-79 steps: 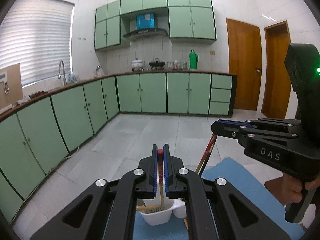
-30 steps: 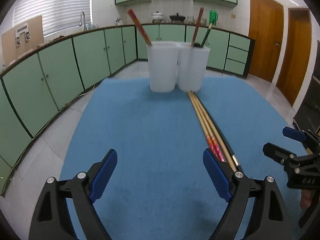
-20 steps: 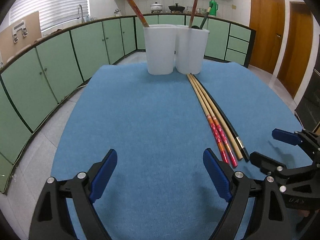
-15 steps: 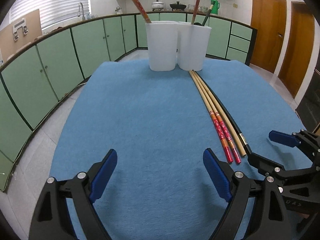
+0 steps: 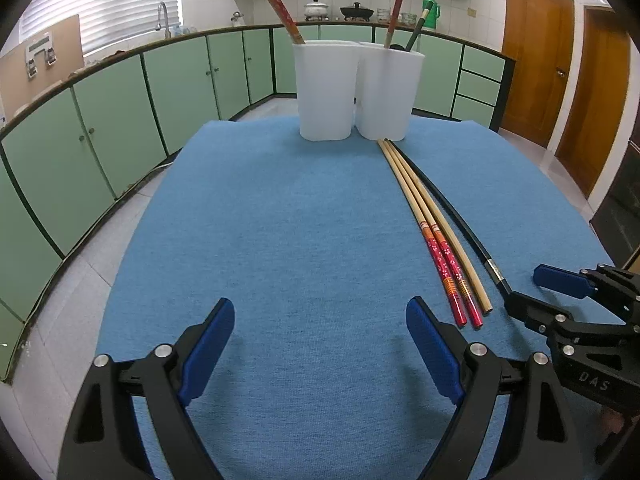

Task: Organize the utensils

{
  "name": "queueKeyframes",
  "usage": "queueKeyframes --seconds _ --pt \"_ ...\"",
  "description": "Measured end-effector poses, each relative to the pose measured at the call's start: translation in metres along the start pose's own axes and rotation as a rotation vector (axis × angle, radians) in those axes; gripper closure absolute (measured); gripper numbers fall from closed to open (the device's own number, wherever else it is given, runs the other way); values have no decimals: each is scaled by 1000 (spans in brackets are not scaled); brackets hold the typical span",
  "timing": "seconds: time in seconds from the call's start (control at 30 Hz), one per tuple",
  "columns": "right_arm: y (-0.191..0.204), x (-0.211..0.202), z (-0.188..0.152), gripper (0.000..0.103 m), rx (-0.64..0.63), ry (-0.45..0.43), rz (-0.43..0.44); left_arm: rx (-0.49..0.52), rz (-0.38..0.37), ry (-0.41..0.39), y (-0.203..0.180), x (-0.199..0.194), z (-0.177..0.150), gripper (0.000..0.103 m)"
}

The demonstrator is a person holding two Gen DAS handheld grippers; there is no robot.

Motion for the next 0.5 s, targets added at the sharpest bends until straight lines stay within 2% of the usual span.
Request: queueKeyframes --seconds 0.07,0.17,0.23,0.27,0.37,0.5 --pt "4 3 2 62 -13 1 -4 3 -3 -1 -1 -1 0 17" --pt "8 5 4 76 -24 3 -9 10 -8 0 -4 -1 -1 17" --pt "9 6 5 90 -24 4 -1 11 -15 3 -6 -1 -2 17" --pt "8 6 5 94 -23 4 2 14 -20 6 -7 -1 -2 17" --pt "6 5 4 96 -10 2 13 27 -39 12 -14 -2 -2 17" --pt "-6 1 1 97 4 -3 -16 39 -75 20 -26 -2 -2 17"
Point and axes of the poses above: each gripper's, at about its wrist camera, not at the fingertips, and x roughly the way its jaws point, y to its left, z to its top, the point moved 5 cm from there along x, roughly the way its jaws point, and after that the axes turned 5 degrees about y, right-handed, at the moved point
